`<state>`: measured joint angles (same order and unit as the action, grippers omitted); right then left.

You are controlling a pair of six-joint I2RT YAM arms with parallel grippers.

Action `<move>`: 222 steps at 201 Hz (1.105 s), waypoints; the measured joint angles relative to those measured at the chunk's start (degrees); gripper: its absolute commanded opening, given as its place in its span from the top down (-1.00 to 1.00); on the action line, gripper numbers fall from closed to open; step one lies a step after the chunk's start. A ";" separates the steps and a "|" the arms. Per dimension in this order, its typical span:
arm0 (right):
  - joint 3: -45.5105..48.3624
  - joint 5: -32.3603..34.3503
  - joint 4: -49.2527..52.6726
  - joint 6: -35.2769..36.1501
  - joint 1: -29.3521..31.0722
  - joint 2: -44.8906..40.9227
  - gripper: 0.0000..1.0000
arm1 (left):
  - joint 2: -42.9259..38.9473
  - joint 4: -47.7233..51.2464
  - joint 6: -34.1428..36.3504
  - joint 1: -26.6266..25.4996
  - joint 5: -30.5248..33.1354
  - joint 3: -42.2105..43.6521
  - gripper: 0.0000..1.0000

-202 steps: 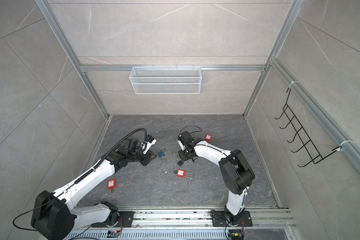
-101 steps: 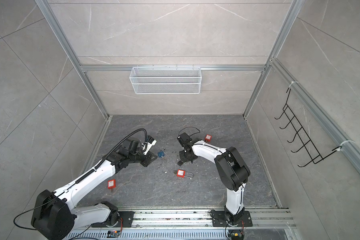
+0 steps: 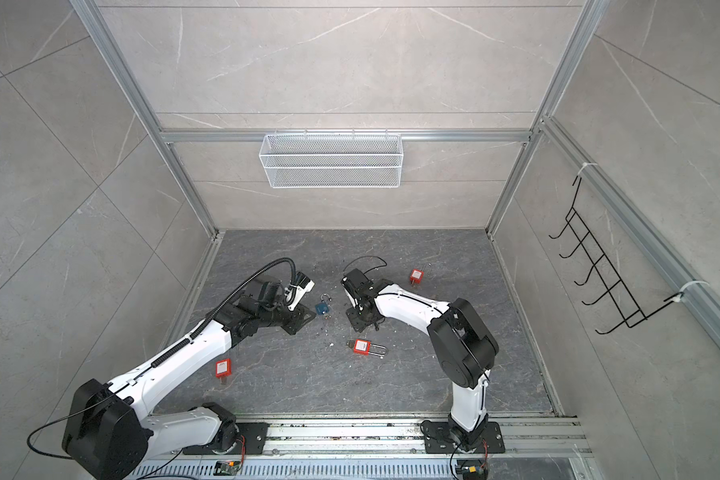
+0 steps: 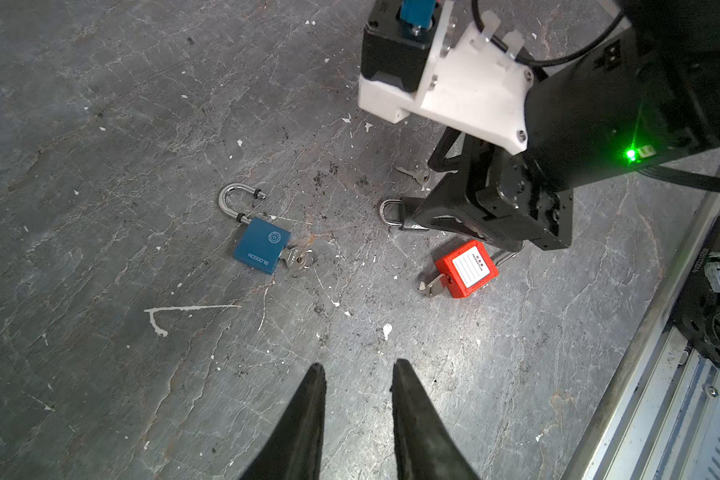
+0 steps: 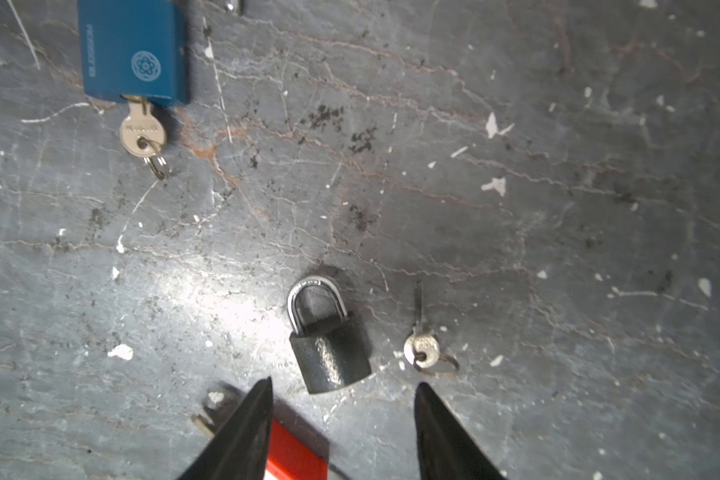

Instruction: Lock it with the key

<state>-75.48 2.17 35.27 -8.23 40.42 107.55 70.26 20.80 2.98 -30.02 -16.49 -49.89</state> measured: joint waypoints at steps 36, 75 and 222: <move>-1.03 -0.24 0.11 1.75 0.07 2.84 -0.20 | 0.02 0.09 0.00 -0.63 0.11 0.00 0.39; -1.03 -0.42 0.07 2.49 0.09 4.87 -0.16 | 0.09 0.17 -0.02 -0.74 0.24 0.00 0.39; -1.05 4.15 -1.49 -7.43 0.17 5.62 0.12 | 0.09 0.59 -0.02 -0.85 1.40 1.14 0.40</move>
<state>-76.53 6.33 33.78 -15.66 40.60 113.16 70.35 21.39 2.96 -30.87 -15.09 -48.75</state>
